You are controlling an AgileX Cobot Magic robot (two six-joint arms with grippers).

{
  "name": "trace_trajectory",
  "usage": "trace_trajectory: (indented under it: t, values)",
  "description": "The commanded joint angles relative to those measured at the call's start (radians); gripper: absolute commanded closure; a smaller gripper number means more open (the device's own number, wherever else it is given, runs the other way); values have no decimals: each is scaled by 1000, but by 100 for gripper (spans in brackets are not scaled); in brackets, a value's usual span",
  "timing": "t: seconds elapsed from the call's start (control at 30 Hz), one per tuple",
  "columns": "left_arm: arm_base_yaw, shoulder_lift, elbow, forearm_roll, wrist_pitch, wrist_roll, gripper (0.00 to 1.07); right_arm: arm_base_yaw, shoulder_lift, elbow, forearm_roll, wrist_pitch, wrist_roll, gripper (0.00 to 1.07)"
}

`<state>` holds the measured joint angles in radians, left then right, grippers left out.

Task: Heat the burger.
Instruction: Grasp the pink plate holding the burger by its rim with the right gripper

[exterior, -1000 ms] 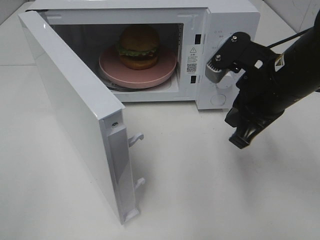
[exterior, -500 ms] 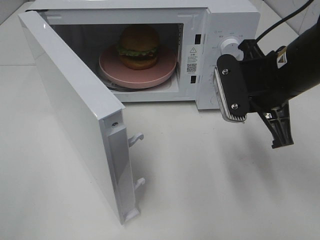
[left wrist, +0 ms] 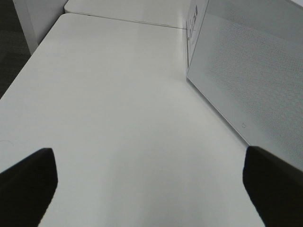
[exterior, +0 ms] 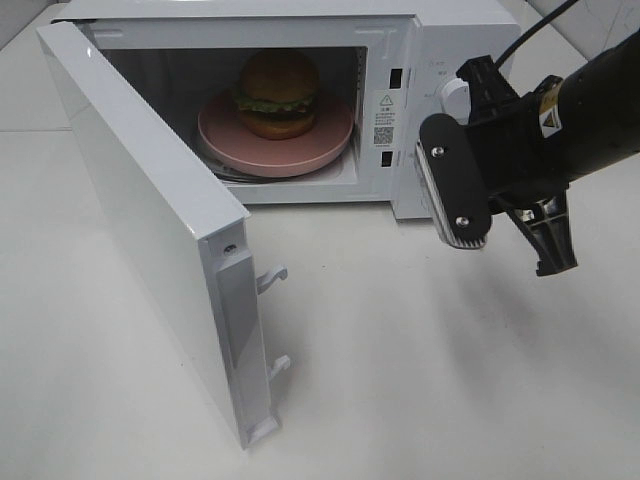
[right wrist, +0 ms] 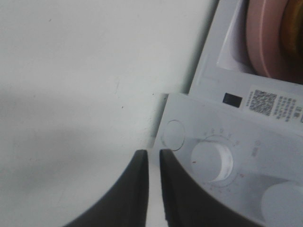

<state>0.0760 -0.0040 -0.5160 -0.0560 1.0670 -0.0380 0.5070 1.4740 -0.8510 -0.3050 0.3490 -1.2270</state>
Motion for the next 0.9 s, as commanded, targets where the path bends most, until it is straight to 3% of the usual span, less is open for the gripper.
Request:
trace_trajectory:
  t: [0.03, 0.1, 0.13, 0.17, 0.2, 0.23, 0.27, 0.3, 0.7, 0.9]
  values:
    - [3, -8, -1, 0, 2, -6, 6, 12, -4, -8, -16, -51, 88, 78]
    - [3, -8, -1, 0, 2, -6, 6, 20, -4, -8, -16, -86, 152, 53]
    - [3, -8, -1, 0, 2, -6, 6, 20, -4, -8, -16, -86, 152, 53]
    - [3, -8, -1, 0, 2, -6, 6, 20, -4, -8, -16, -98, 169, 36]
    - [3, -8, -1, 0, 2, -6, 6, 20, -2, -8, -16, -101, 178, 27]
    - [3, -8, -1, 0, 2, -6, 6, 20, -2, -8, -16, -101, 178, 27]
    - [3, -8, -1, 0, 2, -6, 6, 20, 4, -8, -15, -103, 189, 13]
    - [3, -8, -1, 0, 2, -6, 6, 20, 7, -8, -15, -104, 198, 8]
    - [3, -8, -1, 0, 2, -6, 6, 73, 112, -100, -8, -97, 208, 10]
    - [3, -8, -1, 0, 2, -6, 6, 90, 222, -194, -8, -99, 217, 11]
